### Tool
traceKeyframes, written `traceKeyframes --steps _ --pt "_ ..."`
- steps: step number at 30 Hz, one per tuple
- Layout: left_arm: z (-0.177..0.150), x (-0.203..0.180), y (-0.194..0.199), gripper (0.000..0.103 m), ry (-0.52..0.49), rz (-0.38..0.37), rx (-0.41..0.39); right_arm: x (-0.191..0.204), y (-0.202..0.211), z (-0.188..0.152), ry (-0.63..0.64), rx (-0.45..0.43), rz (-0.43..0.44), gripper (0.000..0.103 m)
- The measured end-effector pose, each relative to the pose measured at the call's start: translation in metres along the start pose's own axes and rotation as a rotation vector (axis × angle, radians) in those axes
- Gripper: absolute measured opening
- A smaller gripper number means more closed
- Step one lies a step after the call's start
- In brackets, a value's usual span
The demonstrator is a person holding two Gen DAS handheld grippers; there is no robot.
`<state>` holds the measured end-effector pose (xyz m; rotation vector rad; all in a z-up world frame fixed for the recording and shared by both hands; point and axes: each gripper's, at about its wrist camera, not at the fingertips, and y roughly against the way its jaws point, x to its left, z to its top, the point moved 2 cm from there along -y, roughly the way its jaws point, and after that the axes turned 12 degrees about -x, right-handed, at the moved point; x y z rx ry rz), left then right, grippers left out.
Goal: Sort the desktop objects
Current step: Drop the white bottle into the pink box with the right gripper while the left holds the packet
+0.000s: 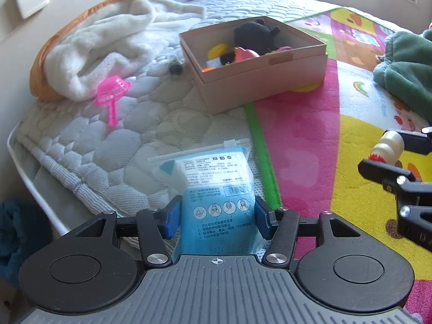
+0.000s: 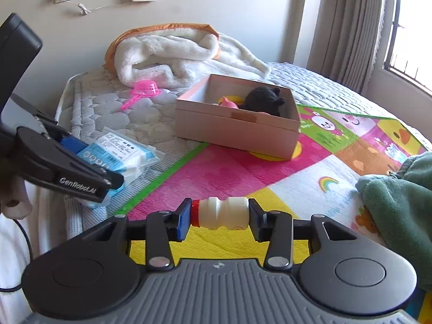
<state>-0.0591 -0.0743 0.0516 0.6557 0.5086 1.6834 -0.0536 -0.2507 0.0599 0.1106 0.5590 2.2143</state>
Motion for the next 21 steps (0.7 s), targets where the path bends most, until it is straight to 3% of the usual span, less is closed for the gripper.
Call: traceKeyframes --steps 15,17,21 --pt "0.021 -0.007 -0.013 0.06 0.02 -0.023 -0.003 -0.026 -0.014 0.007 -0.035 -0.032 -0.008 0.043" --pt "0.033 -0.003 -0.014 0.06 0.042 -0.032 -0.042 -0.03 -0.016 0.017 -0.044 -0.051 -0.004 0.043" --pt "0.074 0.004 -0.011 0.059 0.041 -0.056 -0.197 -0.041 -0.026 0.056 -0.048 -0.12 -0.002 0.043"
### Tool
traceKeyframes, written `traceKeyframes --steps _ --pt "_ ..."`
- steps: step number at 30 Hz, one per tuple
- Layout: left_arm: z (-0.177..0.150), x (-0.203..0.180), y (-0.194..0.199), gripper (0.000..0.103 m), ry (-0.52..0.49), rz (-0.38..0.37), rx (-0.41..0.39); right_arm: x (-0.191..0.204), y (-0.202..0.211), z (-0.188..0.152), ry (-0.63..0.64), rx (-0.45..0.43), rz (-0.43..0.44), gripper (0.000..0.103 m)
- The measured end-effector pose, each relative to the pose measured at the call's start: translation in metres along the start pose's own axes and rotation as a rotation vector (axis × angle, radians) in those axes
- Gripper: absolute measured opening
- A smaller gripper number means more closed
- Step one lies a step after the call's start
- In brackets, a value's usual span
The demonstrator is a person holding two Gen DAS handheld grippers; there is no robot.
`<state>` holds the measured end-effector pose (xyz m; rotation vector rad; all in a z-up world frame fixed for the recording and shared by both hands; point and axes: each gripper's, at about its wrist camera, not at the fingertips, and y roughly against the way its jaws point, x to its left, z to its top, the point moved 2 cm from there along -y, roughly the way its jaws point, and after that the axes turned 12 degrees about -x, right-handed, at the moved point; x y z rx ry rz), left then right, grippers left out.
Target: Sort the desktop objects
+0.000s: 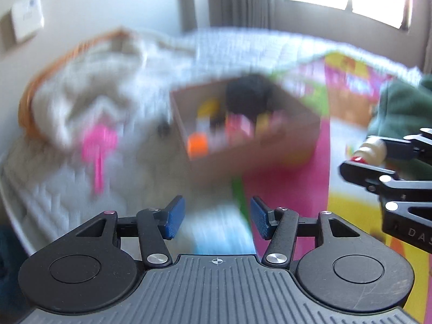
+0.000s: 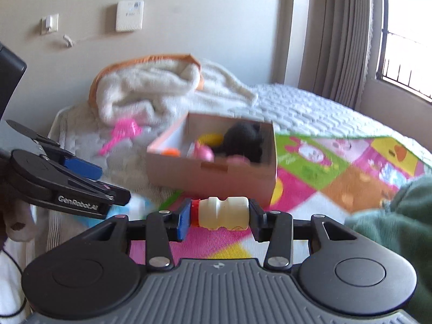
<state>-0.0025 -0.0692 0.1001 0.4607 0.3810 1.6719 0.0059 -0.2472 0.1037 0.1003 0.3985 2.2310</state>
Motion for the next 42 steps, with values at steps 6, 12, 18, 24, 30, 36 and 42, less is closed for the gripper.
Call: traceKeyframes --steps 6,12,18,24,30,36,42 --pt "0.055 0.01 -0.029 0.055 -0.023 -0.027 -0.167 -0.019 -0.056 0.084 -0.005 -0.06 0.03 0.043" --pt "0.087 0.047 -0.06 0.088 0.089 -0.105 -0.16 -0.033 -0.135 0.149 -0.1 0.01 0.099 0.063" --pt "0.016 0.096 -0.041 0.098 0.076 -0.003 0.006 -0.008 -0.142 0.118 -0.054 0.045 0.112 0.07" --pt "-0.043 0.118 -0.032 0.102 0.177 0.063 0.173 0.059 -0.106 0.049 -0.027 0.216 0.263 0.084" --pt "-0.057 0.124 -0.017 0.103 0.152 0.14 0.203 0.101 -0.106 -0.001 -0.1 0.396 0.253 0.084" --pt "-0.071 0.128 0.006 0.103 0.199 0.116 0.192 0.123 -0.09 -0.008 -0.054 0.426 0.257 0.069" --pt "-0.077 0.125 0.027 0.103 0.254 0.08 0.154 0.13 -0.054 0.008 0.023 0.363 0.217 0.055"
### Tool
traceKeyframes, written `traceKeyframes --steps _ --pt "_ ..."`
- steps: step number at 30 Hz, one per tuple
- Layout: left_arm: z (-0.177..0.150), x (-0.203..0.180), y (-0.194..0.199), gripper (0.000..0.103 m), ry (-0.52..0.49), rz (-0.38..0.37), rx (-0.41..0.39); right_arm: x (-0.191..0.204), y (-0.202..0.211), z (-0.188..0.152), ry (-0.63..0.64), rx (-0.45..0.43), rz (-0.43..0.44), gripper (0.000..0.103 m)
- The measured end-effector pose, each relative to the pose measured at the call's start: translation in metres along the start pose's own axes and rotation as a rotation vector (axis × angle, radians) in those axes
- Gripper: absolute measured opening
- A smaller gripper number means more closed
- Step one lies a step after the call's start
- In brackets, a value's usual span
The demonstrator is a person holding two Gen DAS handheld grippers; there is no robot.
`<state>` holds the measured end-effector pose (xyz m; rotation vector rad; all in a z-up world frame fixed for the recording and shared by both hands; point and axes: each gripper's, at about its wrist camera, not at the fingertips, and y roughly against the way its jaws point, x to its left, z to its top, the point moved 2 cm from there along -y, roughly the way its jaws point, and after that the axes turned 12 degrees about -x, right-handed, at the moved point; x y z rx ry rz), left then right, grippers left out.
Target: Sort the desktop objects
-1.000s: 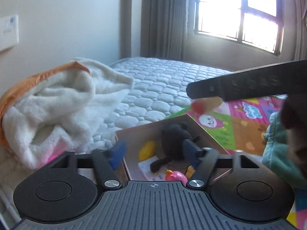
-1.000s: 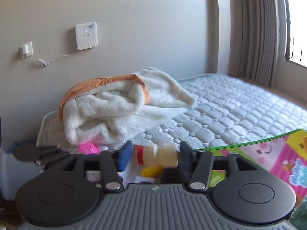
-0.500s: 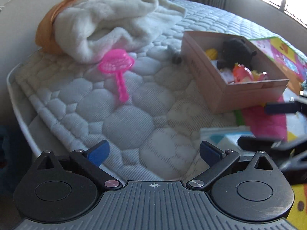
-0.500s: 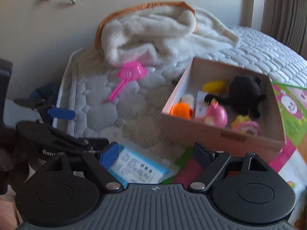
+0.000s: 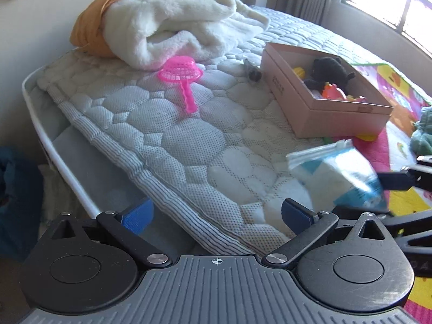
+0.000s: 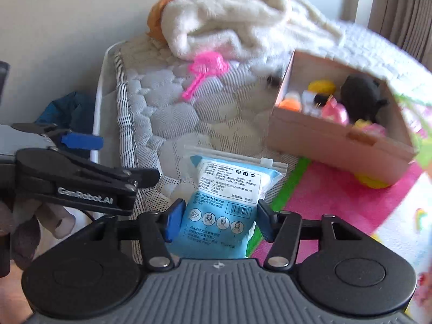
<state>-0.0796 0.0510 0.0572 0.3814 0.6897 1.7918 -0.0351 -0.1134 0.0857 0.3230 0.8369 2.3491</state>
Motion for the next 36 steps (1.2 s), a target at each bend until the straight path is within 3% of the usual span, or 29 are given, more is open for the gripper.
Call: traceKeyframes --steps 7,11,18,19,21,24,27,29,32,36 --pt "-0.002 -0.015 0.014 0.103 -0.005 -0.05 -0.03 -0.012 0.042 0.009 0.078 -0.026 -0.118 0.055" --pt "-0.005 -0.022 0.017 0.103 -0.028 -0.101 -0.026 -0.024 0.056 0.018 0.096 -0.024 -0.13 0.055" --pt "-0.001 -0.037 0.011 0.103 -0.076 -0.166 -0.036 -0.057 0.058 0.088 0.152 -0.192 -0.244 0.056" --pt "0.0 -0.038 0.008 0.103 -0.076 -0.168 -0.039 -0.064 0.051 0.099 0.148 -0.21 -0.255 0.06" --pt "0.003 -0.035 0.003 0.103 -0.069 -0.172 -0.039 -0.079 0.03 0.116 0.131 -0.219 -0.276 0.078" --pt "0.005 -0.026 -0.008 0.103 -0.058 -0.173 -0.039 -0.092 -0.001 0.134 0.114 -0.213 -0.291 0.081" --pt "0.008 -0.014 -0.022 0.103 -0.046 -0.16 -0.049 -0.081 -0.029 0.146 0.144 -0.207 -0.235 0.07" --pt "0.013 -0.006 -0.029 0.103 -0.031 -0.154 -0.068 -0.063 -0.057 0.151 0.207 -0.165 -0.193 0.042" --pt "0.024 0.01 -0.038 0.103 -0.016 -0.125 -0.117 -0.035 -0.111 0.154 0.297 -0.101 -0.137 0.037" --pt "0.039 0.04 -0.053 0.103 0.004 -0.052 -0.138 -0.019 -0.188 0.156 0.374 -0.027 -0.19 0.037"
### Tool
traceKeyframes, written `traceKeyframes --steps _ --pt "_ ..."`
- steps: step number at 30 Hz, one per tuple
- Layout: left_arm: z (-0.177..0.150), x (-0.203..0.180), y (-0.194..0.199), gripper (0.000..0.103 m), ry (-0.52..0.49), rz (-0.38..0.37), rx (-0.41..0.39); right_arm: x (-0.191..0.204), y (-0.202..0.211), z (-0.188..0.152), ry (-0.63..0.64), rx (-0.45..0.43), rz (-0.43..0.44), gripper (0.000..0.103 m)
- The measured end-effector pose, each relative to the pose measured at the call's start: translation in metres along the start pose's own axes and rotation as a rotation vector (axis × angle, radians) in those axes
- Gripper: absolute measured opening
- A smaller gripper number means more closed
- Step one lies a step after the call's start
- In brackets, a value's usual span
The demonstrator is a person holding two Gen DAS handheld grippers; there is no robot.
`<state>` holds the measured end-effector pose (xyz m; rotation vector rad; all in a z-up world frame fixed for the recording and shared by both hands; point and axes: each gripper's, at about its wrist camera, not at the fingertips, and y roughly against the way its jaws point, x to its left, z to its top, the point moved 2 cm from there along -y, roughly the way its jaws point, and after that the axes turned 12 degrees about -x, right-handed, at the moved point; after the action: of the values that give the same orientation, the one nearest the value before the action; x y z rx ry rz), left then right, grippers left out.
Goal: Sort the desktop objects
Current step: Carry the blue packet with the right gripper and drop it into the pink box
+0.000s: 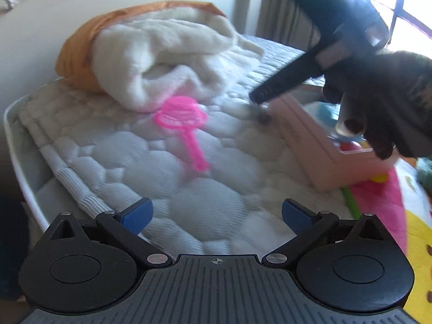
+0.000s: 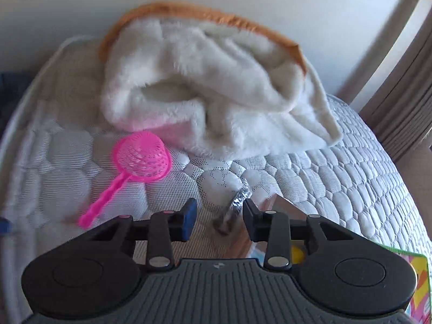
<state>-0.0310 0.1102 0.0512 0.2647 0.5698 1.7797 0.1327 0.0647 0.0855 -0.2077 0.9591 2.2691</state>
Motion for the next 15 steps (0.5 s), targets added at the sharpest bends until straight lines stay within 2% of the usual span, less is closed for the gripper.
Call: traceKeyframes --steps 3,4,5,6,7,10,15 --pt "0.004 0.024 -0.01 0.103 0.056 0.018 0.013 -0.002 -0.047 -0.003 -0.032 0.095 -0.058 0.037" --pt "0.004 0.03 -0.013 0.103 0.074 0.019 0.017 -0.003 -0.057 -0.006 -0.039 0.12 -0.062 0.033" --pt "0.003 0.035 -0.015 0.103 0.088 0.019 0.018 -0.004 -0.064 -0.008 -0.045 0.138 -0.062 0.018" --pt "0.003 0.038 -0.017 0.103 0.098 0.016 0.021 -0.004 -0.066 -0.01 -0.053 0.15 -0.053 0.012" --pt "0.002 0.039 -0.019 0.103 0.104 0.012 0.024 -0.005 -0.064 -0.011 -0.056 0.144 -0.049 0.011" --pt "-0.004 0.035 -0.023 0.103 0.101 -0.006 0.042 -0.006 -0.039 -0.012 -0.081 0.099 -0.019 0.007" --pt "-0.014 0.009 -0.017 0.103 0.043 -0.047 0.067 0.001 0.041 -0.028 -0.201 0.042 0.126 0.005"
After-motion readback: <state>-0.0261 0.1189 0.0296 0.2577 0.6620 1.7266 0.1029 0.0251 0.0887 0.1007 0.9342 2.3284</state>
